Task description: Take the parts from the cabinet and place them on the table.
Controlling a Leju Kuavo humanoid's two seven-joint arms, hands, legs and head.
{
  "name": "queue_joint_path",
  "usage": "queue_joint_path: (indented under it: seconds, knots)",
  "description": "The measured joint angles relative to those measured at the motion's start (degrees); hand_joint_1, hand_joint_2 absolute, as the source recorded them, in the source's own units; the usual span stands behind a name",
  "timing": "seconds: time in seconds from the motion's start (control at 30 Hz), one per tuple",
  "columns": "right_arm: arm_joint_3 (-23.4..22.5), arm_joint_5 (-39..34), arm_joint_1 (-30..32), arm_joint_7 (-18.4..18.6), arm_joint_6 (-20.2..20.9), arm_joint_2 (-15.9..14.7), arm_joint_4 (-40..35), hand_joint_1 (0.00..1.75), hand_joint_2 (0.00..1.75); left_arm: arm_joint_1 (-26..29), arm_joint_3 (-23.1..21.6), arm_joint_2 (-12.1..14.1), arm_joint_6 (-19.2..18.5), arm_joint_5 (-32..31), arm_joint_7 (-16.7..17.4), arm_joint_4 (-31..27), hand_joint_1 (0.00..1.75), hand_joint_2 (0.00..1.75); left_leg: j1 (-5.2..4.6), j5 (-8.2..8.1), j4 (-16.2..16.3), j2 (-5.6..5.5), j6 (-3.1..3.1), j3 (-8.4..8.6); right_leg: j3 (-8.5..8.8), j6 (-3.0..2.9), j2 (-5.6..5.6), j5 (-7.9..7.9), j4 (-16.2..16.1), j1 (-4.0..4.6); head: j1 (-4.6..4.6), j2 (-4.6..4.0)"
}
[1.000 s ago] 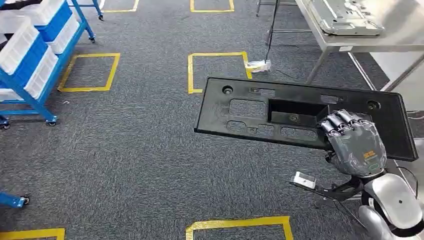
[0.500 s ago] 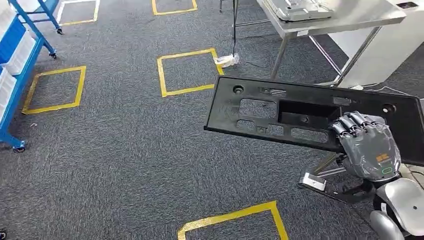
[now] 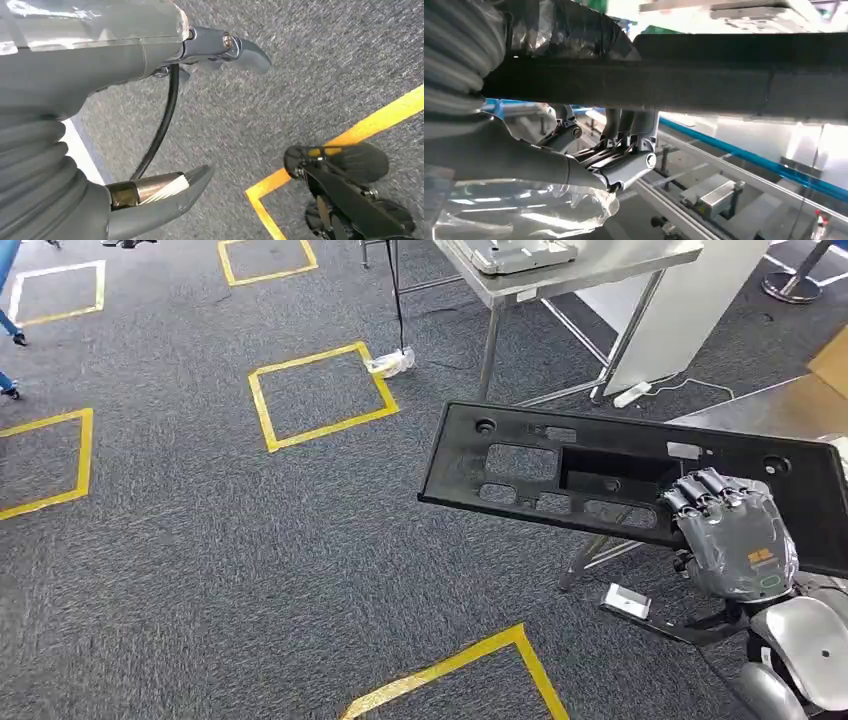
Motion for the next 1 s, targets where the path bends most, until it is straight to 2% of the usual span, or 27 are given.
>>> queue_joint_path:
  seconds: [0.03, 0.07, 0.1, 0.13, 0.17, 0.2, 0.23, 0.27, 0.3, 0.33, 0.37, 0.4, 0.47, 0.5, 0.53, 0.57, 0.6, 0.67, 0.7, 0.73, 0.77, 0.8, 0.83, 0.87, 0.9, 0.93, 1.0]
  knots:
    - [-0.48, -0.45, -0.19, -0.24, 0.15, -0.04, 0.15, 1.75, 1.75, -0.03, -0.04, -0.07, -0.04, 0.31, -0.11, 0.02, 0.00, 1.75, -0.22, 0.26, -0.65, 0.91, 0.34, 0.36, -0.54, 0.11, -3.96, -1.11, 1.28, 0.32, 0.17, 0.00]
    - [-0.63, -0.68, -0.82, -0.44, 0.35, -0.09, 0.37, 1.75, 1.75, 0.18, -0.18, -0.17, -0.13, 0.42, -0.17, 0.07, 0.00, 1.75, -0.31, 0.35, -0.85, 1.65, 0.54, 0.43, -2.20, 0.37, -6.51, -3.35, 4.52, 0.36, 0.15, 0.00]
    - [-0.65, -0.79, -1.16, -0.44, 0.50, -0.06, 0.55, 1.75, 1.75, 0.33, -0.28, -0.26, -0.22, 0.61, -0.24, 0.13, 0.00, 1.75, -0.39, 0.32, -0.85, 2.39, 0.57, 0.32, -4.37, 0.65, -7.52, -5.64, 8.96, 0.21, 0.20, 0.00]
    - [-0.74, -1.00, -1.10, -0.46, 0.66, -0.07, 0.81, 1.75, 1.75, 0.43, -0.37, -0.37, -0.26, 0.83, -0.31, 0.18, 0.00, 1.75, -0.40, 0.24, -0.83, 3.14, 0.67, 0.29, -6.44, 0.90, -7.80, -7.44, 13.31, -0.04, 0.15, 0.00]
    - [-0.81, -1.18, -0.96, -0.57, 0.81, -0.07, 1.09, 1.75, 1.75, 0.45, -0.39, -0.44, -0.26, 0.92, -0.31, 0.26, 0.00, 1.75, -0.39, 0.18, -0.80, 3.90, 0.65, 0.28, -7.97, 1.19, -7.83, -8.27, 16.47, -0.25, 0.20, 0.00]
    - [-0.87, -1.24, -0.79, -0.63, 0.87, -0.07, 1.40, 1.75, 1.75, 0.43, -0.42, -0.48, -0.26, 0.94, -0.33, 0.37, 0.00, 1.75, -0.35, 0.09, -0.74, 4.57, 0.57, 0.29, -8.26, 1.45, -7.91, -7.77, 17.10, -0.50, 0.17, 0.00]
    - [-1.07, -1.35, -0.68, -0.65, 0.90, -0.09, 1.59, 1.75, 1.75, 0.42, -0.44, -0.55, -0.28, 0.96, -0.37, 0.37, 0.00, 1.75, -0.31, -0.03, -0.67, 5.19, 0.40, 0.31, -7.26, 1.70, -8.14, -6.12, 15.07, -0.75, 0.20, 0.00]
    - [-1.33, -1.42, -0.68, -0.66, 0.87, -0.09, 1.75, 1.75, 1.75, 0.40, -0.44, -0.68, -0.28, 1.03, -0.39, 0.39, 0.00, 1.75, -0.23, -0.25, -0.53, 5.86, 0.21, 0.39, -4.77, 1.90, -8.67, -3.63, 10.50, -0.99, 0.17, 0.00]
    - [-1.60, -1.49, -0.73, -0.68, 0.90, -0.13, 1.81, 1.75, 1.75, 0.37, -0.46, -0.81, -0.35, 1.14, -0.48, 0.39, 0.00, 1.75, -0.16, -0.51, -0.29, 6.42, -0.03, 0.49, -1.74, 2.07, -9.78, -1.21, 4.87, -1.10, 0.20, 0.00]
    - [-1.84, -1.55, -0.76, -0.68, 0.90, -0.20, 1.88, 1.75, 1.75, 0.34, -0.46, -0.83, -0.42, 1.31, -0.63, 0.39, 0.00, 1.75, -0.32, -0.88, 0.05, 6.99, -0.49, 0.61, 0.74, 2.14, -12.39, -0.26, -0.13, -1.05, 0.22, 0.00]
    - [-1.92, -1.62, -0.84, -0.68, 0.94, -0.20, 2.01, 1.75, 1.75, 0.40, -0.46, -0.74, -0.41, 1.31, -0.68, 0.53, 0.00, 1.75, -0.67, -1.16, 0.28, 7.33, -0.91, 0.62, 0.77, 1.52, -13.47, -0.53, -0.07, -0.41, 0.17, 0.00]
    - [-1.99, -1.66, -0.83, -0.70, 1.16, -0.26, 2.10, 1.75, 1.75, 0.41, -0.50, -0.74, -0.46, 1.40, -0.81, 0.59, 0.00, 1.75, -0.69, -1.32, 0.30, 7.73, -1.25, 0.76, 0.57, 0.88, -12.28, -0.53, -0.03, -0.38, 0.09, 0.00]
    - [-2.14, -1.83, -0.84, -0.92, 1.73, -0.42, 2.27, 1.75, 1.75, -0.09, -0.66, -0.87, -0.57, 1.60, -0.83, 0.59, 0.00, 1.75, -0.70, -1.48, 0.19, 8.99, -1.76, 1.16, 0.30, 0.24, -11.08, -0.63, 0.10, -0.11, 0.11, 0.00]
    - [-2.25, -1.94, -0.99, -0.94, 2.12, -0.50, 2.32, 1.75, 1.75, -0.21, -0.77, -0.92, -0.65, 1.90, -0.81, 0.59, 0.00, 1.75, -0.61, -1.76, 0.32, 9.62, -2.21, 1.37, 0.43, -0.28, -10.43, -0.48, -0.19, -0.34, 0.09, 0.00]
    - [-2.45, -2.08, -1.04, -0.94, 2.41, -0.61, 2.34, 1.75, 1.75, -0.22, -0.85, -0.96, -0.85, 2.01, -0.72, 0.61, 0.00, 1.75, -0.15, -2.52, 0.88, 7.95, -2.61, 1.24, 0.80, -0.71, -9.91, -0.31, -0.48, -0.57, 0.09, 0.00]
    - [-2.69, -2.18, -1.53, -0.85, 2.73, -0.68, 2.38, 1.75, 1.75, -0.11, -0.90, -1.03, -0.90, 2.19, -0.66, 0.63, 0.00, 1.75, -0.10, -4.11, 3.03, 5.42, -2.63, 0.41, 0.80, -1.06, -9.26, -0.27, -0.57, -0.58, 0.09, 0.00]
    - [-2.75, -2.27, -1.94, -0.66, 3.10, -0.68, 2.45, 1.75, 1.75, -0.07, -0.92, -1.09, -0.92, 2.34, -0.61, 0.66, 0.00, 1.75, 0.06, -6.33, 7.07, 3.97, -2.60, -1.49, 0.74, -1.47, -8.73, -0.18, -0.55, -0.51, 0.04, 0.00]
    - [-2.82, -2.40, -1.95, -0.30, 3.56, -0.66, 2.51, 1.75, 1.75, -0.03, -1.03, -1.14, -0.81, 2.49, -0.33, 0.83, 0.00, 1.75, 0.04, -10.05, 16.52, 2.72, -2.60, -6.25, 0.74, -1.66, -7.27, -0.23, -0.49, -0.21, 0.07, 0.00]
    - [-2.86, -2.51, -1.78, -0.15, 3.93, -0.66, 2.58, 1.75, 1.75, -0.03, -1.27, -1.16, -0.79, 2.49, -0.22, 0.87, 0.00, 1.75, 0.04, -10.15, 19.15, 2.63, -2.51, -7.85, 0.73, -1.73, -6.42, -0.27, -0.37, -0.08, 0.04, 0.00]
    - [-2.88, -2.58, -1.57, -0.11, 4.07, -0.66, 2.60, 1.75, 1.75, 0.00, -1.44, -1.16, -0.79, 2.51, -0.17, 0.87, 0.00, 1.75, 0.04, -8.88, 18.63, 2.62, -2.35, -7.91, 0.78, -1.78, -5.70, -0.31, -0.24, 0.00, 0.07, 0.00]
    - [-3.06, -2.71, -1.48, 0.15, 4.33, -0.66, 2.64, 1.75, 1.75, 0.11, -1.62, -1.20, -0.79, 2.51, -0.06, 0.87, 0.00, 1.75, 0.04, -6.28, 15.42, 2.50, -2.07, -6.82, 0.78, -1.83, -4.75, -0.38, -0.10, 0.04, 0.04, 0.00]
    - [-3.34, -2.73, -1.44, 0.33, 4.46, -0.66, 2.67, 1.75, 1.75, 0.10, -1.84, -1.25, -0.81, 2.51, 0.07, 0.87, 0.00, 1.75, 0.04, -3.42, 10.74, 2.01, -1.78, -4.94, 0.79, -1.78, -3.89, -0.41, 0.00, 0.04, 0.07, 0.00]
    - [-3.61, -2.82, -1.43, 0.48, 4.57, -0.66, 2.67, 1.75, 1.75, 0.13, -1.97, -1.25, -0.81, 2.51, 0.15, 0.90, 0.00, 1.75, 0.04, -0.86, 5.88, 0.40, -1.49, -2.96, 0.75, -1.67, -3.20, -0.49, 0.12, -0.02, 0.04, 0.00]
    - [-3.82, -2.95, -1.40, 0.66, 4.61, -0.66, 2.71, 1.75, 1.75, 0.26, -2.10, -1.22, -0.87, 2.49, 0.20, 0.92, 0.00, 1.75, 0.20, -0.49, 2.75, -3.48, -1.16, -1.81, 0.49, -1.56, -2.59, -0.52, 0.24, -0.19, 0.07, 0.00]
    - [-4.04, -3.10, -1.40, 0.72, 4.66, -0.66, 2.82, 1.75, 1.75, 0.22, -2.30, -1.27, -0.94, 2.49, 0.24, 1.01, 0.00, 1.75, 0.29, -0.50, 1.90, -4.09, -1.19, -1.31, 0.15, -1.11, -1.86, -0.55, 0.54, 0.04, 0.11, 0.00]
    - [-4.37, -3.21, -0.97, 0.72, 4.70, -0.66, 2.95, 1.75, 1.75, 0.15, -2.36, -1.31, -0.98, 2.47, 0.24, 1.03, 0.00, 1.75, 0.14, -0.43, 1.97, -3.12, -1.23, -1.36, -0.04, -0.65, -1.21, -0.35, 0.43, -0.25, 0.04, 0.00]
    - [-4.59, -3.21, -0.36, 0.70, 4.81, -0.68, 3.04, 1.75, 1.75, -0.01, -2.73, -1.31, -0.98, 2.43, 0.33, 1.03, 0.00, 1.75, -0.21, -0.30, 1.79, -1.88, -0.94, -1.12, -0.16, 0.27, 0.35, 0.00, -0.04, -0.66, 0.09, 0.00]
